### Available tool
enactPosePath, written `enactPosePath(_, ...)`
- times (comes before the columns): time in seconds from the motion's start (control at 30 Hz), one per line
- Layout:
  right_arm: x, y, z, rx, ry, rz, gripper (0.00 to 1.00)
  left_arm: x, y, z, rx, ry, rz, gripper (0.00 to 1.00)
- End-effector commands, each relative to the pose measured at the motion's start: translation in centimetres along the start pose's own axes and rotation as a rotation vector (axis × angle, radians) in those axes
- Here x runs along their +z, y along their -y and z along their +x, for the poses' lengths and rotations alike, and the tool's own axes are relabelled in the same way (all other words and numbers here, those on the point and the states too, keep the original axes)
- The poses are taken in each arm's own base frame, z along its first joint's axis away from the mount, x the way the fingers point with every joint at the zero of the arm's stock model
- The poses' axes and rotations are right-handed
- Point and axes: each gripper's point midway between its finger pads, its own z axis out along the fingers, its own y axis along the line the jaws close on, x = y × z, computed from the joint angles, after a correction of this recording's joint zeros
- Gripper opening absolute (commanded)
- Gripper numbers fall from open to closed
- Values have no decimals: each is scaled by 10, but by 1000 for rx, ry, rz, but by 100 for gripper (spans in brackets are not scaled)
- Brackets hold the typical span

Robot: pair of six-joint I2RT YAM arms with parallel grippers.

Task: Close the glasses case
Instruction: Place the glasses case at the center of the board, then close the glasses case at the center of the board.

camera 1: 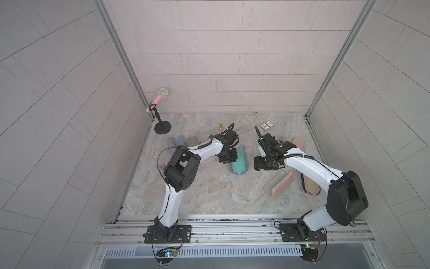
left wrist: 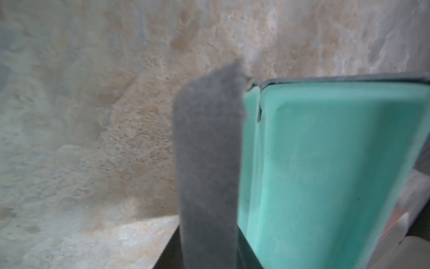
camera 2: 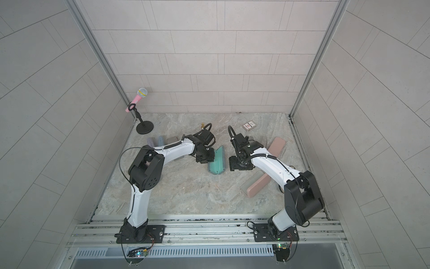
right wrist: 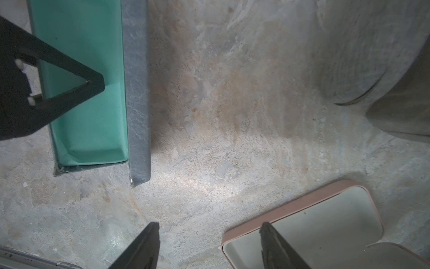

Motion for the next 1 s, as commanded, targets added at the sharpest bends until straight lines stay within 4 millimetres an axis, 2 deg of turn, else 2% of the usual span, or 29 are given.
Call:
enactPosePath(0.0,-3,-3,-7,14,15,-9,70,-10,-1,4,14,-1,-20,41)
enactPosePath(0.2,-4,-7,-14,10,20,-19,71,-32,4,-2,34,31,-22,50)
enactPosePath(0.43,-5,-13,-26,2,29,-26,70,-74,13,-10,65,97,-3,55)
enactPosePath(0.5,-3,-14,-29,-3,27,-23,65,-83,14,-11,66,108,11,55)
enactPosePath(0.53,-2,-15,-30,-5,23,-23,57,-88,16,-12,67,113,21,55)
enactPosePath(0.57,-1,-15,-31,-6,20,-22,43,-92,15,-13,70,119,24,52)
enactPosePath(0.63,2,-15,-34,-6,15,-19,25,-96,11,-13,75,121,17,46)
enactPosePath(0.7,6,-15,-36,-4,8,-16,12,-96,5,-13,73,113,11,30)
enactPosePath(0.73,9,-16,-37,-5,2,-16,6,-94,0,-13,68,104,6,19)
enactPosePath(0.77,12,-17,-37,-7,-3,-18,2,-92,-4,-13,62,99,3,4)
enactPosePath(0.8,14,-17,-38,-8,-6,-17,0,-91,-8,-13,55,95,0,0)
enactPosePath(0.97,32,-17,-41,-11,-44,-8,0,-81,-24,-12,31,83,-15,0)
